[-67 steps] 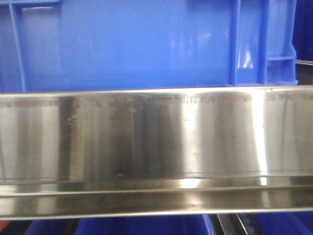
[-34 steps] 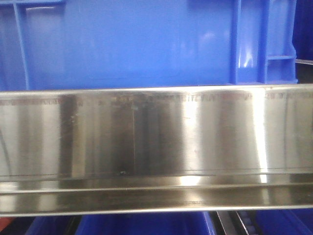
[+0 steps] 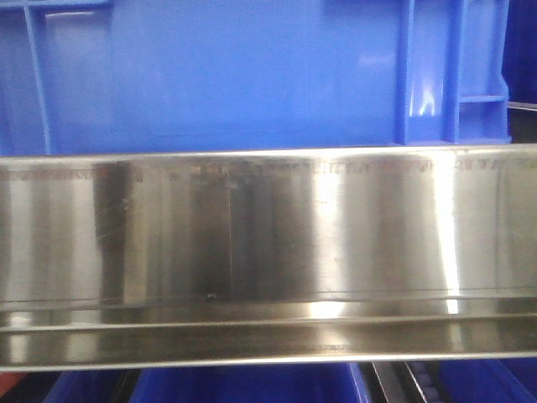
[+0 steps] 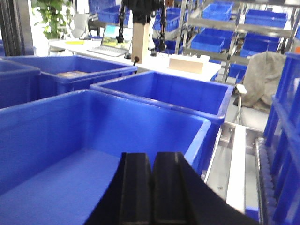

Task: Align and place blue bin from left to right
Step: 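Open both grippers and release the blue bin's side walls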

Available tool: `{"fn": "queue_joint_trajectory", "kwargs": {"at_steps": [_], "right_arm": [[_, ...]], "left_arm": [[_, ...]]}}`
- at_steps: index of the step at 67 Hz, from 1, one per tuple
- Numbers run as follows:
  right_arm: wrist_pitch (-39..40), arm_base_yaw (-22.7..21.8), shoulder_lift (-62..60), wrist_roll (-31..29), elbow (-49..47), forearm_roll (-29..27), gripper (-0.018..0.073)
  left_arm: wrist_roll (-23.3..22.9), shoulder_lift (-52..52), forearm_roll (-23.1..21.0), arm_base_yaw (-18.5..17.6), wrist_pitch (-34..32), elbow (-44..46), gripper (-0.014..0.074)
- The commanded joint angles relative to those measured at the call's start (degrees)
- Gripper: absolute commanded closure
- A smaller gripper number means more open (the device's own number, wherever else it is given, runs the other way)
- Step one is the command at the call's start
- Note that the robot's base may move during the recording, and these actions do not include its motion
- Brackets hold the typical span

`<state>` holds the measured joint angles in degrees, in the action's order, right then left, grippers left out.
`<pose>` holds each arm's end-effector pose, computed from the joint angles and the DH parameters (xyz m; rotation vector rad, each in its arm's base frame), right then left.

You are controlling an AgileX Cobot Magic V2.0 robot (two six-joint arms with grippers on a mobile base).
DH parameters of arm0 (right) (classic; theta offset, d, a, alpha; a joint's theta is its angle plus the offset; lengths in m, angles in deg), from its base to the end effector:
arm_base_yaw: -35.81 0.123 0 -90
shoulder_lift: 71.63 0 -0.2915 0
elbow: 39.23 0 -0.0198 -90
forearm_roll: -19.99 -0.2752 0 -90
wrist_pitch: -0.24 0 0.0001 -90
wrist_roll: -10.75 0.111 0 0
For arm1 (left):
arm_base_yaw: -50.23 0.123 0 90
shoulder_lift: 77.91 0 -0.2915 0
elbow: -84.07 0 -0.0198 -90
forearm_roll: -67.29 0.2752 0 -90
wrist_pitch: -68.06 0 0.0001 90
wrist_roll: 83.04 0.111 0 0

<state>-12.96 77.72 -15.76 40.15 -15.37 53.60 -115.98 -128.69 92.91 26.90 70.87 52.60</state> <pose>0.1685 0.1323 0.4313 -0.5243 1.5119 0.4225 0.1811 -0.0755 0.4156 0.1905 1.4815 -0.4175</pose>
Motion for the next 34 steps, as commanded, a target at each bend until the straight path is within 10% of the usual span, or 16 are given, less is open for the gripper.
{"fn": "queue_joint_trajectory", "kwargs": {"at_steps": [1, 34], "right_arm": [[0.53, 0.05, -2.03, -0.43, 0.29, 0.8, 0.0639], [1.88, 0.05, -2.84, -0.43, 0.29, 0.8, 0.0639]], "left_arm": [[-0.02, 3.05, 0.53, -0.4, -0.08, -0.54, 0.0707], [-0.02, 6.63, 0.53, -0.4, 0.88, -0.54, 0.0707]]}}
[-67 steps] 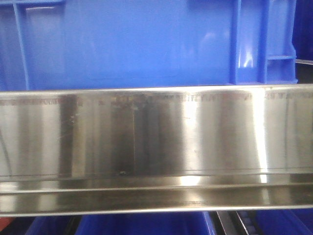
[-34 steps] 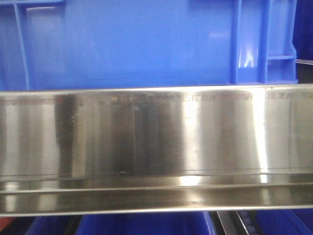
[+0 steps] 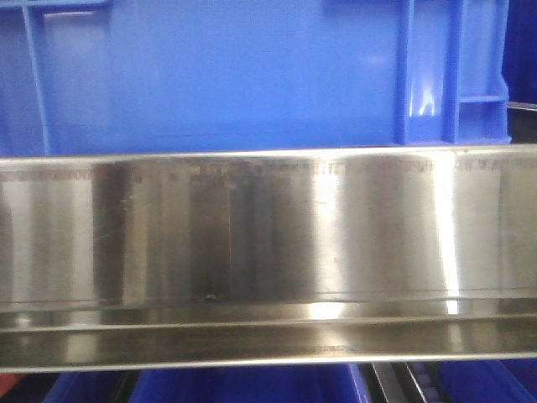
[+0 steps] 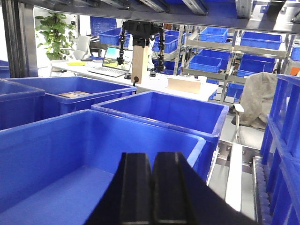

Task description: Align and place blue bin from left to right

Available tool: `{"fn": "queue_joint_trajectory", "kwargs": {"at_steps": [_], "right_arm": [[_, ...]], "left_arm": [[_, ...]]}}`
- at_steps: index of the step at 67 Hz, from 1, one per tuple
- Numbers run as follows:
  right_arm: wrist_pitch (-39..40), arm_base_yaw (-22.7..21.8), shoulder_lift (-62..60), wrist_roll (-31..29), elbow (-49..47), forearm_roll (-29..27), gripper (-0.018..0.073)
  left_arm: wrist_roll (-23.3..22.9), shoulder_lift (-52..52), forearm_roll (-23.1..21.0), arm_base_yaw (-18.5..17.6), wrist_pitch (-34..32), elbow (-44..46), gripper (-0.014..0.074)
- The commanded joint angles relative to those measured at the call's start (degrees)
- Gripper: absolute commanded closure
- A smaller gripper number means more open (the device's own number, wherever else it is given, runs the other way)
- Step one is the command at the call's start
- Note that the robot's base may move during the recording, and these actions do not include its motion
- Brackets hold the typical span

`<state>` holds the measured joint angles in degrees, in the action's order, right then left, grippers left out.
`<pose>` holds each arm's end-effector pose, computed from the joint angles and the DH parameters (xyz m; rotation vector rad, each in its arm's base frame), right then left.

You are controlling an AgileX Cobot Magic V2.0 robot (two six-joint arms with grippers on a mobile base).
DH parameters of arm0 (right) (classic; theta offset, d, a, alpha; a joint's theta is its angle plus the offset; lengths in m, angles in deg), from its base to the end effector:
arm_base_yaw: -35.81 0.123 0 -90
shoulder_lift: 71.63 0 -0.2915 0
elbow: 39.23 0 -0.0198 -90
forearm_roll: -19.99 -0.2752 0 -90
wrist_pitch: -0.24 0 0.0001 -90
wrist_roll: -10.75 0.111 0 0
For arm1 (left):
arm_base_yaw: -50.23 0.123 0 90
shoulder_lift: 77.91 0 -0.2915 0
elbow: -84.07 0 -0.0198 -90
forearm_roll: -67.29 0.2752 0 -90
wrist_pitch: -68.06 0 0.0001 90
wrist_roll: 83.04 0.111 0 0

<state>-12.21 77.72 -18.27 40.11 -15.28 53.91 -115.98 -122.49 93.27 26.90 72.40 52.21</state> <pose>0.1580 0.1238 0.4410 -0.5118 1.4596 0.4348 0.1527 -0.0618 0.4299 0.1731 1.4044 -0.4161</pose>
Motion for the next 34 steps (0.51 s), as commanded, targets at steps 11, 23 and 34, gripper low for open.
{"fn": "queue_joint_trajectory", "kwargs": {"at_steps": [11, 23, 34], "right_arm": [[1.35, 0.05, -0.34, -0.39, 0.19, 0.49, 0.0639], [1.35, 0.05, -0.34, -0.39, 0.19, 0.49, 0.0639], [1.35, 0.05, -0.34, -0.39, 0.19, 0.49, 0.0639]], "left_arm": [[-0.02, 0.43, 0.17, -0.4, -0.65, -0.15, 0.0707], [-0.02, 0.43, 0.17, -0.4, -0.65, -0.15, 0.0707], [-0.02, 0.43, 0.17, -0.4, -0.65, -0.15, 0.0707]]}}
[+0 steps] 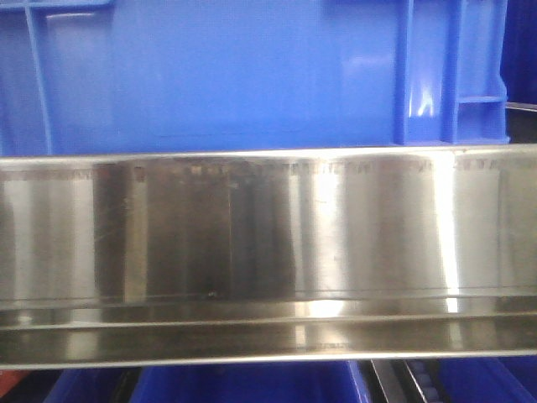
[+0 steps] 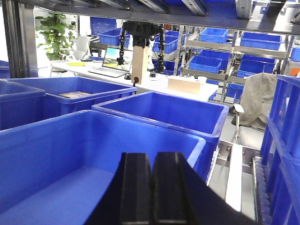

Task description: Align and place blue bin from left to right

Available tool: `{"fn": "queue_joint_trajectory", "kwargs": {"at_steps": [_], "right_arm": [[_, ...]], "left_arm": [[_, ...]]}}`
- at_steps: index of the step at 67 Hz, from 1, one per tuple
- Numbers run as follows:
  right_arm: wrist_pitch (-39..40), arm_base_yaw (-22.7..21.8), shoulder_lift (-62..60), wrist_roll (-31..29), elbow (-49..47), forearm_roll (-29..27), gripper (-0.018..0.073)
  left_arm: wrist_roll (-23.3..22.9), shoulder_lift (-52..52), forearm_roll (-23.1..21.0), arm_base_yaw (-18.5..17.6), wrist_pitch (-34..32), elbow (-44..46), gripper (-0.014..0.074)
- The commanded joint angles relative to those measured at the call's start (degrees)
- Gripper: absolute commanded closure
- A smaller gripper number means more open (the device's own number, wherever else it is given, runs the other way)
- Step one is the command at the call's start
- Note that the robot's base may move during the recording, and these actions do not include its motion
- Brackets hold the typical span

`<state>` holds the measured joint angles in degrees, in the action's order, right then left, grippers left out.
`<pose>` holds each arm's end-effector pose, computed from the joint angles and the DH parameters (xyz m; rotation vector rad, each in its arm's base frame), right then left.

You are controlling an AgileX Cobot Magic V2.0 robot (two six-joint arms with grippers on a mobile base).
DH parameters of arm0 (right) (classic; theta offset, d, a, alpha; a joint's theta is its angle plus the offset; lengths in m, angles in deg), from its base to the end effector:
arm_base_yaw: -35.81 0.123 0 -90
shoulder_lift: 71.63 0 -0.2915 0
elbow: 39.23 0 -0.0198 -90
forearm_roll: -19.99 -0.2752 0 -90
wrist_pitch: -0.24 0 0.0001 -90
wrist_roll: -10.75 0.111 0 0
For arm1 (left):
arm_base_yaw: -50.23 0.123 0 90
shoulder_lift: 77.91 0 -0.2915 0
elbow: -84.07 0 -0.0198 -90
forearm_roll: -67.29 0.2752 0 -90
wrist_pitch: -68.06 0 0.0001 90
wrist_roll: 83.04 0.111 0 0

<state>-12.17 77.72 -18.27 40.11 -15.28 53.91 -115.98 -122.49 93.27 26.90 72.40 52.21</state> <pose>0.1580 0.1238 0.4411 -0.5119 1.4590 0.4352 0.1527 -0.0618 0.4299 0.1731 1.4044 -0.4161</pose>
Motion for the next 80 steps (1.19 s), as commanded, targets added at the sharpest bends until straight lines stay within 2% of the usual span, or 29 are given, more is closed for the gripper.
{"fn": "queue_joint_trajectory", "kwargs": {"at_steps": [1, 80], "right_arm": [[1.31, 0.05, -0.34, -0.39, 0.19, 0.49, 0.0639], [1.31, 0.05, -0.34, -0.39, 0.19, 0.49, 0.0639]], "left_arm": [[-0.02, 0.43, 0.17, -0.4, -0.65, -0.15, 0.0707], [-0.02, 0.51, 0.17, -0.4, -0.65, -0.15, 0.0707]]}}
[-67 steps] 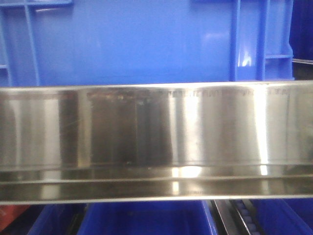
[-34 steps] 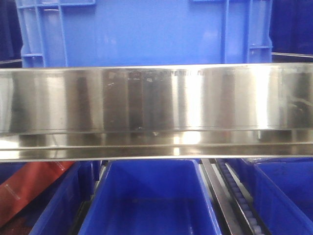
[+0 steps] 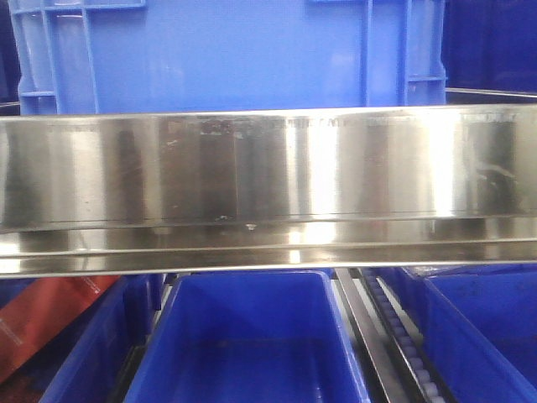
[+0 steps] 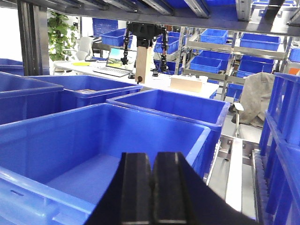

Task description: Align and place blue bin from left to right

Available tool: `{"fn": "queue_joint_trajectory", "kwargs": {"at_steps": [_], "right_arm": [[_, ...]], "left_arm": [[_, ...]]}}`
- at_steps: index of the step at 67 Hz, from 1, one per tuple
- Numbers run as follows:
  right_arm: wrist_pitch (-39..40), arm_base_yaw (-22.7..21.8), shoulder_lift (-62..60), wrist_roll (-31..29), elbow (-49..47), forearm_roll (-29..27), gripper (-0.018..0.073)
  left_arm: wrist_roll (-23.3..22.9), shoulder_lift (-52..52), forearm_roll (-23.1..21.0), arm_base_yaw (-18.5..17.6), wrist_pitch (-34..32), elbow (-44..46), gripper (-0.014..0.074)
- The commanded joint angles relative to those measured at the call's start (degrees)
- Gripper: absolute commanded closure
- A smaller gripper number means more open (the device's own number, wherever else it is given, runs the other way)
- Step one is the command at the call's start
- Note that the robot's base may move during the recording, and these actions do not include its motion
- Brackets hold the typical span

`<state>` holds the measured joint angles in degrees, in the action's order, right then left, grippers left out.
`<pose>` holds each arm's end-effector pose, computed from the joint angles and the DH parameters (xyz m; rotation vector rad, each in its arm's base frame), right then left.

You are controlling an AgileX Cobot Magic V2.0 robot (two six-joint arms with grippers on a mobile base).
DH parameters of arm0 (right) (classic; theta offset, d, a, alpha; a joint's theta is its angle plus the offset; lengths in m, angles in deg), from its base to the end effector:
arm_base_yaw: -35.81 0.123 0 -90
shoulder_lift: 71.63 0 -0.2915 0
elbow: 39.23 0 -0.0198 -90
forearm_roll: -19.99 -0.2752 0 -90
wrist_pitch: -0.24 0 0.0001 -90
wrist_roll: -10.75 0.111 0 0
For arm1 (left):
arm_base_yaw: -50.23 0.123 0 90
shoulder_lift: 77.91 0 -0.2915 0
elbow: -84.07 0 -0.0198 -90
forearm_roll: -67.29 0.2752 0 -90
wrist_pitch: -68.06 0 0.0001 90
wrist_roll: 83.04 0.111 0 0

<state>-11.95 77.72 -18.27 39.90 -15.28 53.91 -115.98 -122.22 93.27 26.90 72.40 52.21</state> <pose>0.1578 0.1240 0.4414 -0.5151 1.4543 0.4344 0.1513 -0.0612 0.4307 0.1724 1.3997 -0.4168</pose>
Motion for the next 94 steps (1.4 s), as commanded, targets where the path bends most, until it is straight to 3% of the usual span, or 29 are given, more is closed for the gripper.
{"fn": "queue_joint_trajectory", "kwargs": {"at_steps": [1, 47, 50, 55, 63, 73, 82, 94], "right_arm": [[1.08, 0.05, -0.34, -0.18, 0.19, 0.49, 0.0639], [-0.74, -0.32, -0.78, -0.26, 1.55, -0.04, 0.0639], [-0.57, -0.61, -1.42, -2.23, 2.22, -0.66, 0.0639], [-0.19, -1.72, -2.88, -10.7, 3.8, -5.41, 0.0639], [0.69, -5.91, -6.12, -19.37, 7.7, -12.71, 0.0639], [2.86, -14.96, -11.78, -29.15, 13.86, -23.74, 0.0639], [4.1, -22.48, -18.1, -29.91, 20.53, -28.45, 0.0639], [4.1, -27.81, -28.19, -29.91, 30.13, -31.82, 0.0639]], "left_arm": [[-0.02, 0.23, 0.17, -0.4, -0.65, -0.15, 0.0707], [-0.02, 0.23, 0.17, -0.4, -0.65, -0.15, 0.0707], [-0.02, 0.23, 0.17, -0.4, -0.65, -0.15, 0.0707], [-0.02, 0.23, 0.17, -0.4, -0.65, -0.15, 0.0707], [-0.02, 0.23, 0.17, -0.4, -0.65, -0.15, 0.0707], [-0.02, 0.23, 0.17, -0.4, -0.65, -0.15, 0.0707], [-0.02, 0.23, 0.17, -0.4, -0.65, -0.15, 0.0707], [-0.02, 0.23, 0.17, -0.4, -0.65, -0.15, 0.0707]]}}
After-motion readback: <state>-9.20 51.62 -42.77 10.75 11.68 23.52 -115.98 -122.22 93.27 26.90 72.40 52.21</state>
